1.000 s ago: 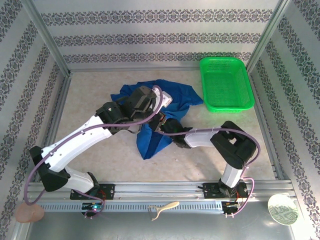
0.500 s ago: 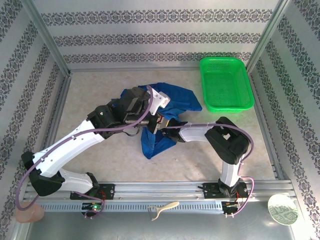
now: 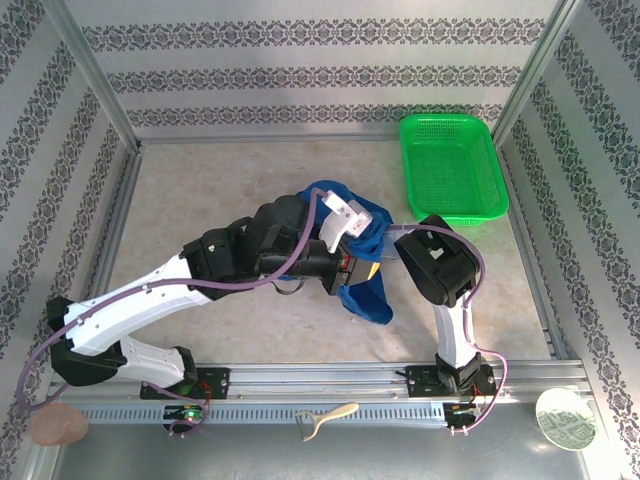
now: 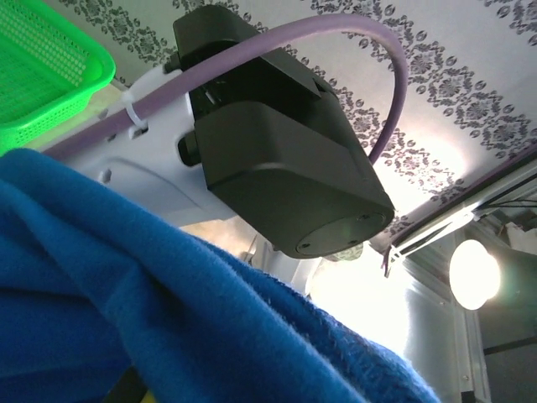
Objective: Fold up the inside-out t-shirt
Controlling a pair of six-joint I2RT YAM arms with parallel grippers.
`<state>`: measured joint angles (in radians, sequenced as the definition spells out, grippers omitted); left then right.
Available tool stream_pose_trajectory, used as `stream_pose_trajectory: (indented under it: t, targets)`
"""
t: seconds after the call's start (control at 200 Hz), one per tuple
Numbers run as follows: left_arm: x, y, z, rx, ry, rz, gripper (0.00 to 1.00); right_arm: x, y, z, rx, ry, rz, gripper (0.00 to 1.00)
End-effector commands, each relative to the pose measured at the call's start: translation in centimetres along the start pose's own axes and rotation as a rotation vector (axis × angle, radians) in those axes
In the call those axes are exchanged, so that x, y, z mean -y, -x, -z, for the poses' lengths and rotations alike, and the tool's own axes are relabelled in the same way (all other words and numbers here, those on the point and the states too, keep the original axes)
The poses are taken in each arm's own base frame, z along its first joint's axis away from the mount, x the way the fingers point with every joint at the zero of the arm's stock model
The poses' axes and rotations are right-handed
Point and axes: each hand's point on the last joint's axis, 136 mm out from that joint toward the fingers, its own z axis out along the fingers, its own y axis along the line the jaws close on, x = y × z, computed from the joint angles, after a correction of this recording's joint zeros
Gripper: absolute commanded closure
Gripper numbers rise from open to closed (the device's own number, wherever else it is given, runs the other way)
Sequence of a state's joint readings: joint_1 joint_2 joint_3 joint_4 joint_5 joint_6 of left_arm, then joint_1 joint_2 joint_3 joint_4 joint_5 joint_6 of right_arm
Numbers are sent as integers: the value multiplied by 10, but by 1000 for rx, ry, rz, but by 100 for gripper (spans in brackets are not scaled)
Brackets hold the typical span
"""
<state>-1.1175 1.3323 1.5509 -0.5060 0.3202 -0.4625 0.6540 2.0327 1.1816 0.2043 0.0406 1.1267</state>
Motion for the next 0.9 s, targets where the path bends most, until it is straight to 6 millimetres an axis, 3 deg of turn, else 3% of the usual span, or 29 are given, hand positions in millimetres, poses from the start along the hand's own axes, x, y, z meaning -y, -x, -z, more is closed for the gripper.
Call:
stream_pose_trajectory:
  t: [0.0,0.15,0.28,0.475,0.625,0.764,0.899]
  targets:
    - [29,19,9,85,-127,31,100,17,5,-1,-2,-119,-2,23]
    - [42,23,11,100,-185,36,100,23,19,6,15,-273,36,9]
    - [46,20,8,97,-217,49,100,41,26,15,-4,-479,61,2]
    - [32,18,19,134,-148,39,100,62,36,35,22,-744,148,2]
    - [22,18,18,158,-102,55,100,80,30,33,-50,-899,167,2]
    - [13,21,23,198,-59,64,100,102,10,25,-161,-966,120,3]
    - [9,22,25,215,-38,73,100,98,3,14,-219,-904,93,6]
